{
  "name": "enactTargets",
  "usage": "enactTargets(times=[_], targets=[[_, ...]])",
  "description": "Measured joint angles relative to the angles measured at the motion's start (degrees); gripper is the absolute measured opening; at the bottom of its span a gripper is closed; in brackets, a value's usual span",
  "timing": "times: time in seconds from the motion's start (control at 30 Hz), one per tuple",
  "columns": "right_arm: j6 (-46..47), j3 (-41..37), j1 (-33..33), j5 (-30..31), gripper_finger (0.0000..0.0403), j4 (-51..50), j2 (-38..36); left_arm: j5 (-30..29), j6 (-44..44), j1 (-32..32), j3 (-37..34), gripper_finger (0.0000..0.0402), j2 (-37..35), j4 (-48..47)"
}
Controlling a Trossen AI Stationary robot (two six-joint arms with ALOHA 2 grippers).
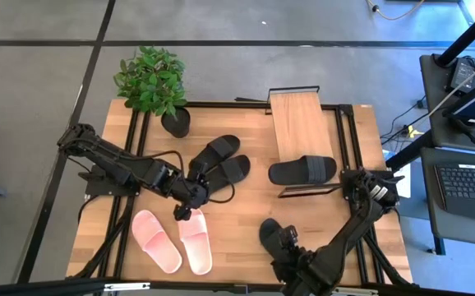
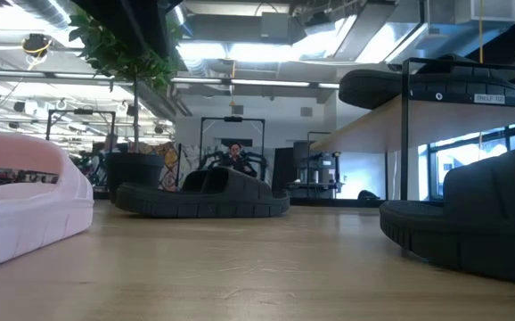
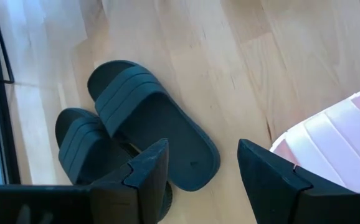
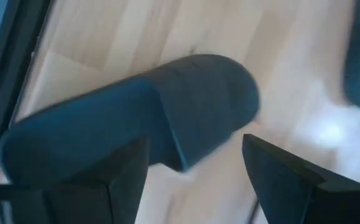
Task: Pick and place slides into the shelf
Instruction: Put the black slide on the shelf
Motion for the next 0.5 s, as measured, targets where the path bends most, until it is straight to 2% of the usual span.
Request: enactTargets(times=[0.2, 0.37, 0.5], targets=[[-1.1, -9.1, 0.1, 0.2, 0.0257, 9.2, 0.0, 0.0, 0.0, 0.0, 0.0, 0.0184, 0.0, 0.0], [0.9, -14.3, -0.4, 0.4, 0.0257, 10.8, -0.1, 0.0, -0.1, 0.0, 0.0, 0.0184, 0.0, 0.0], [0.8, -15.2, -0.8, 0.5, 0.0257, 11.0, -0.1, 0.0, -0.1, 0.0, 0.0, 0.0184, 0.0, 0.0]])
